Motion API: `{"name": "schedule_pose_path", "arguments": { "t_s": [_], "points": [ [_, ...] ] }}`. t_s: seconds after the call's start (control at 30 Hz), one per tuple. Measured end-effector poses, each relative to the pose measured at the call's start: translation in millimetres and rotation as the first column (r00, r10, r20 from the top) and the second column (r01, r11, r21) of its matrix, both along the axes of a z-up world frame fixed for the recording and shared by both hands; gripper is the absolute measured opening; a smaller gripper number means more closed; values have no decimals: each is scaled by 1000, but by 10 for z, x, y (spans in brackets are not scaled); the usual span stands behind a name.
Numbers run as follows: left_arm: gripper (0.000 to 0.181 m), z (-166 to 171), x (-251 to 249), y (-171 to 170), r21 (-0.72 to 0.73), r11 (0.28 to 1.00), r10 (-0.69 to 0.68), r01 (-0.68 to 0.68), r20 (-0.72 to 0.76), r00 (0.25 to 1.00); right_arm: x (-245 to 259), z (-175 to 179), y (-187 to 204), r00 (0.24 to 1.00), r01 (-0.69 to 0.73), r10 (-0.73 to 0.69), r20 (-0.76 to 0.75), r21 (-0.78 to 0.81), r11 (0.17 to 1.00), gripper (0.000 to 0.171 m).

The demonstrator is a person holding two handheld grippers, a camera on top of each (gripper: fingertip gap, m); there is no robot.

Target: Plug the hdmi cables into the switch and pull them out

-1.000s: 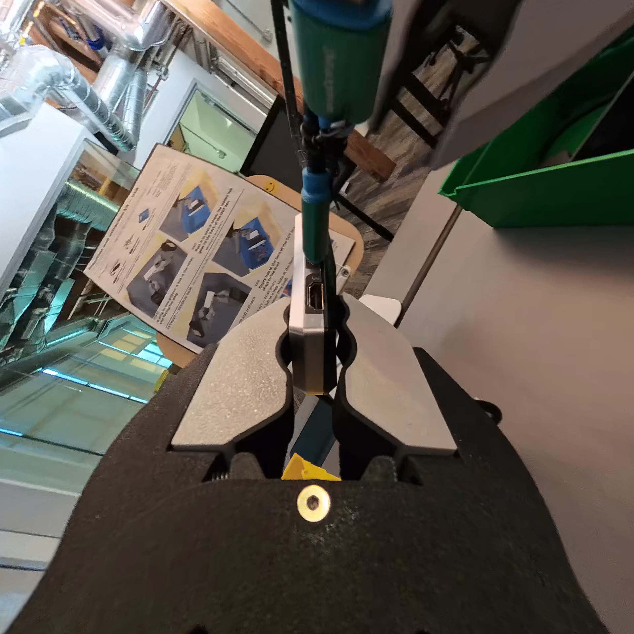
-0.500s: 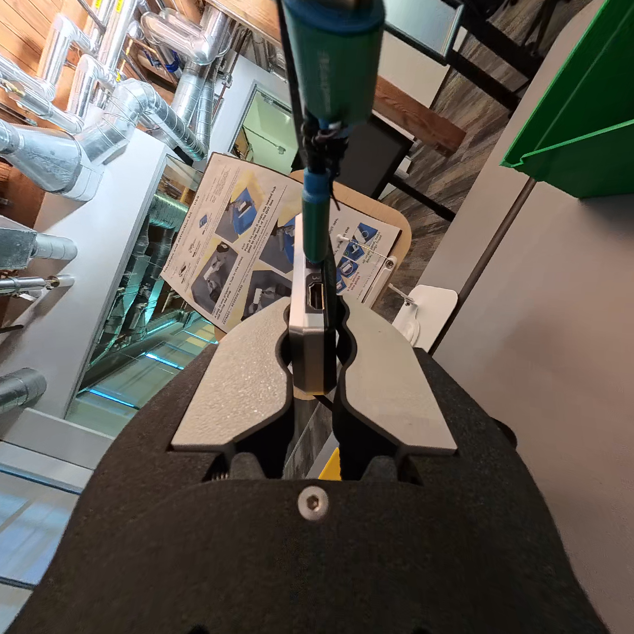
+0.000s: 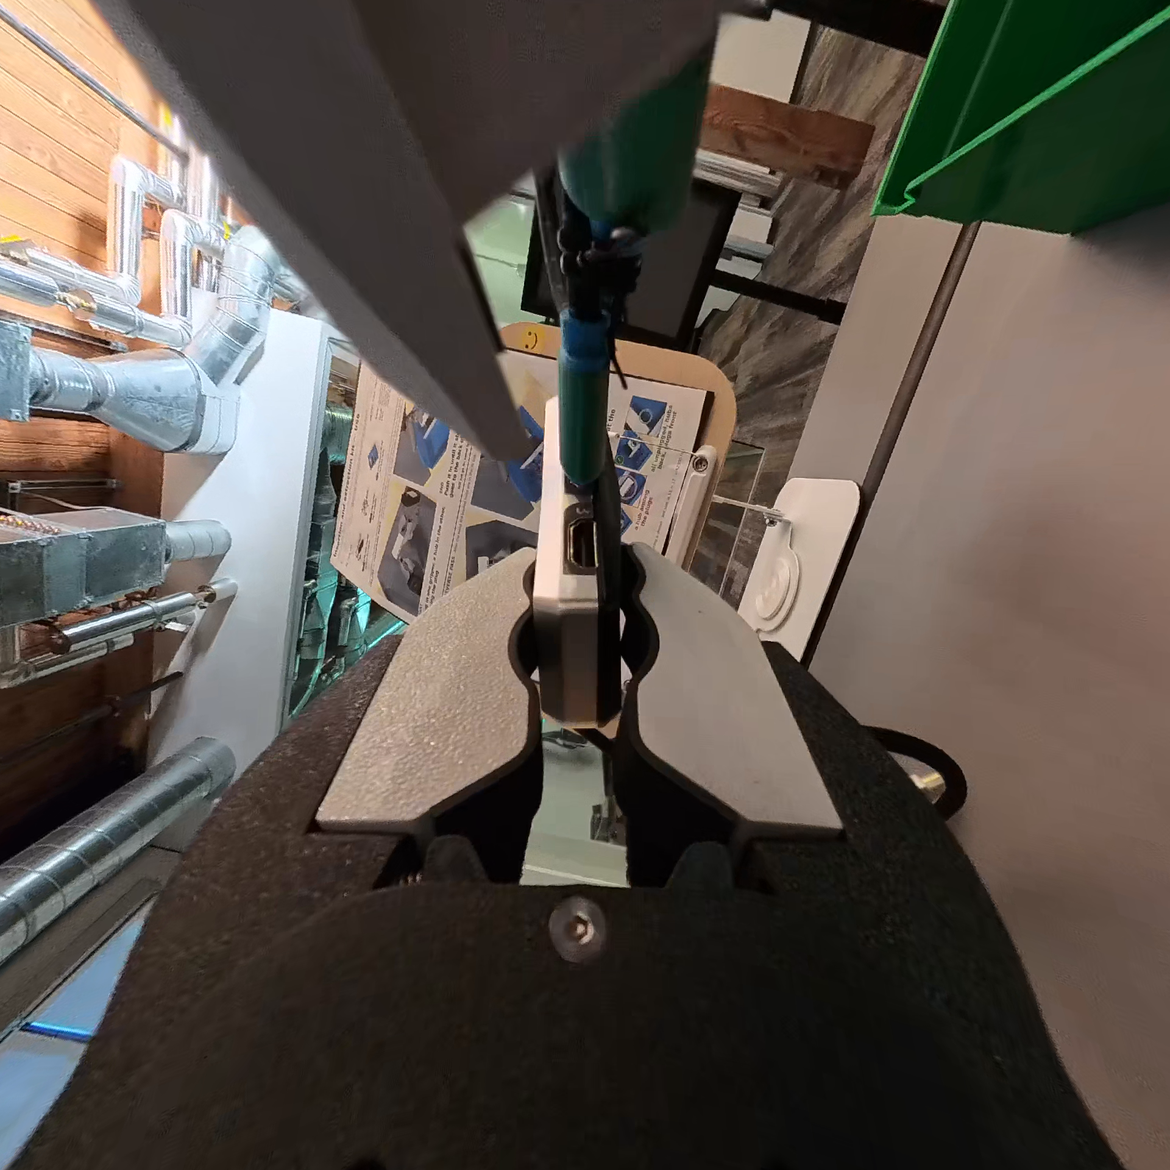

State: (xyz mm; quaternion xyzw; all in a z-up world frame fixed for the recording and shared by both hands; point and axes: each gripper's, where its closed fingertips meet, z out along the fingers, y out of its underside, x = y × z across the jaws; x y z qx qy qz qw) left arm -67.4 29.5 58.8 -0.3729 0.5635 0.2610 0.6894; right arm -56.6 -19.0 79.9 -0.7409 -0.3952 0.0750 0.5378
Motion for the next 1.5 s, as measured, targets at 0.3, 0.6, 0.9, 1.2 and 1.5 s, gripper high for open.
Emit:
{"name": "schedule_pose_path", "arguments": {
  "t_s": [0.3,0.6,0.9,1.2,1.5],
  "points": [
    [22,-16,-1,1,6,1000,14,-14,-20,1000,90,-261,212,974,169,-169,152,8,986,39],
    [22,-40,-19,43,-3,999,37,-37,-28,999,72,-277,268,987,154,-152,48,-59,986,35],
    [22,-35,8,-6,-6,1000,21,-21,-40,999,99,258,31,979,83,-78,-187,18,996,33],
    [22,-6,-83,92,-51,998,25,-25,2,1000,89,245,-741,958,-285,281,-58,-74,956,14],
    [22,39,-34,-3,11,999,30,-30,-13,999,166,383,-176,984,2,5,-176,42,999,23]
  ]
}}
